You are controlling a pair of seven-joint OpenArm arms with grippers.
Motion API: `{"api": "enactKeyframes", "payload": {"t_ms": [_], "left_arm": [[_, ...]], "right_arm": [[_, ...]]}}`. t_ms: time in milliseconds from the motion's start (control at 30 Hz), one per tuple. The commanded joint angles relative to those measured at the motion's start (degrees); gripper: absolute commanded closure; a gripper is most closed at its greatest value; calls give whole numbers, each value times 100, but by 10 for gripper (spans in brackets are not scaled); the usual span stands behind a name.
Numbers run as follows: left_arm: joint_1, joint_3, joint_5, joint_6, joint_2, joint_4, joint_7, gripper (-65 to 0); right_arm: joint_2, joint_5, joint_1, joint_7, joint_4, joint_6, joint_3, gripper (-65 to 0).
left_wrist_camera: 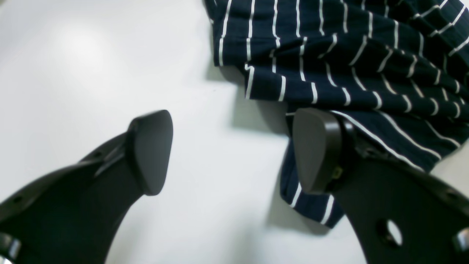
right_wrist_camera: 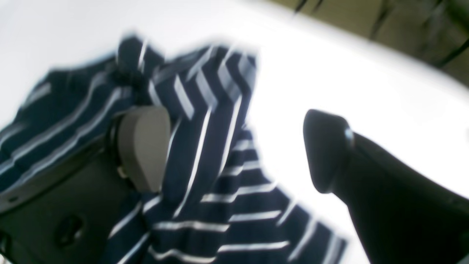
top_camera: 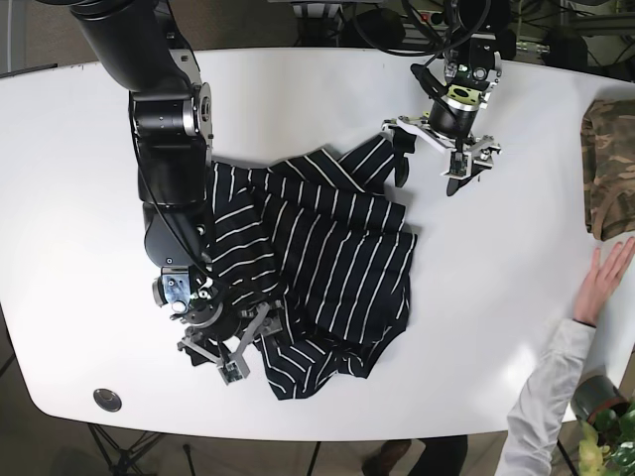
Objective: Fold the T-shirt properly
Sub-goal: 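Lift the striped shirt with the right gripper and shake it out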
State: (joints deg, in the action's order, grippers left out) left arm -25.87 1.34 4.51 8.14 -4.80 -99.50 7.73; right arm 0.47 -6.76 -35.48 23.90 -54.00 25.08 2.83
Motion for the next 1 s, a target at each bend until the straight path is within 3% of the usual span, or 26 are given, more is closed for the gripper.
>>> {"api": "enactKeyframes", "payload": {"t_ms": [0,367,567,733,833,967], "left_arm": [[68,2,28,-1,-8,-94,-162,-485],[130,2,28,8,-8,-23,-162,-485],[103,11,28,8,-17,-23,-162,-485],[103,19,28,8,-17,-23,-162,-485],[112,19,28,8,-17,-23,-162,-485],[112,19,28,8,-17,-14,-162,-485]], "right_arm": [[19,74,-271,-372,358,-25,38,-531],[-385,48,-306,-856,1492,-33,548,-531],[-403,13,-306,-1550,2239,-33,548,-528],[-394,13,-306,-1770,2468,-33,539,-499],[-403,13,-306,-1823,2468,-33,539,-376],[-403,13,-315,-1823,2468,-51,539,-68]]}}
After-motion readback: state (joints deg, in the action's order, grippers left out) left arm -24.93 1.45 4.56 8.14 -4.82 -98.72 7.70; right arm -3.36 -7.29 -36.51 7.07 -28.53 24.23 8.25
